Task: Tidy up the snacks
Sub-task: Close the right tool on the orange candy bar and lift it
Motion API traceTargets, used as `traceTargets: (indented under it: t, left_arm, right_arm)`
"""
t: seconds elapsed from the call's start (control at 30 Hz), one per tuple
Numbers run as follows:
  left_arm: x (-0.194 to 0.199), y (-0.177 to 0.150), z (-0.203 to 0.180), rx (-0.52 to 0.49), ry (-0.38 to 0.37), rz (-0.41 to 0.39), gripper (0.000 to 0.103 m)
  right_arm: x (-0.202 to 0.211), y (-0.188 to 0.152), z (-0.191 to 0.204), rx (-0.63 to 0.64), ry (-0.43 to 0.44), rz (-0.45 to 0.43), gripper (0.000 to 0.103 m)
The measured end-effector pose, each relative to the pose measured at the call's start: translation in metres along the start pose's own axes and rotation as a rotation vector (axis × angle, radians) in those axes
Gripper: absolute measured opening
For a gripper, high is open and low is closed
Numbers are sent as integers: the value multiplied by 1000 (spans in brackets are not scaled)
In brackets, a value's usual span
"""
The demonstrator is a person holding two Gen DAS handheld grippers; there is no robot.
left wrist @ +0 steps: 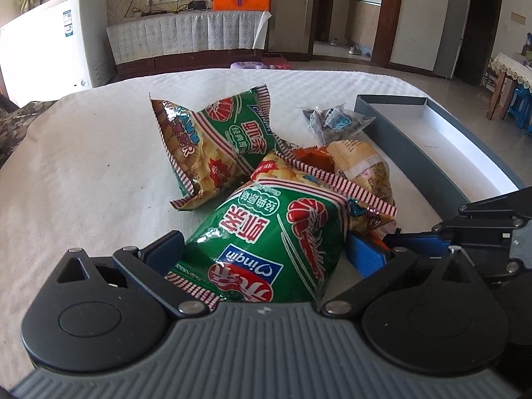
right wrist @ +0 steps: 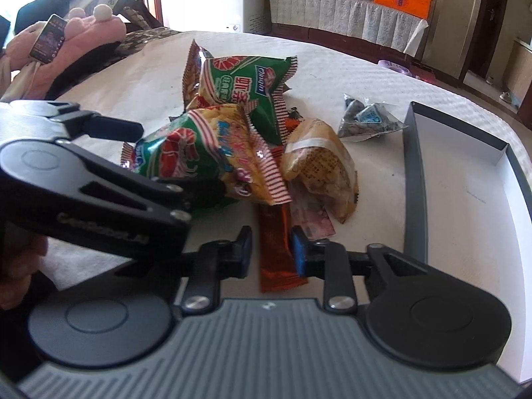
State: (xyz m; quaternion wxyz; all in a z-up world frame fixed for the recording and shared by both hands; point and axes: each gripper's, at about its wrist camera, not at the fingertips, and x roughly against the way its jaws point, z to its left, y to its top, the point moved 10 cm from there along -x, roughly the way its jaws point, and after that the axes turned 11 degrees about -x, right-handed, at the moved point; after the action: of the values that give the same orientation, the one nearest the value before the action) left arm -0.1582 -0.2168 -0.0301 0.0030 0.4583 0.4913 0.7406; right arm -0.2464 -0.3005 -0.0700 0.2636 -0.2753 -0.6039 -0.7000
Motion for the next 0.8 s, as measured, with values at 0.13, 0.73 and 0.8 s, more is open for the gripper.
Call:
traceTargets:
  t: [0.13,0.73,0.8]
  left_arm:
    - [-2,-1,-1,-41,25,3,96]
    - [3,-7,24,8,19,-4,93]
    - [-1,-8,20,-14,22,10,98]
  right_arm:
    - [3,-6,4,34,10,7,21]
    - [-13,1,9,10,-27,8,40]
    - [-12,0,14,39,-31,8,34]
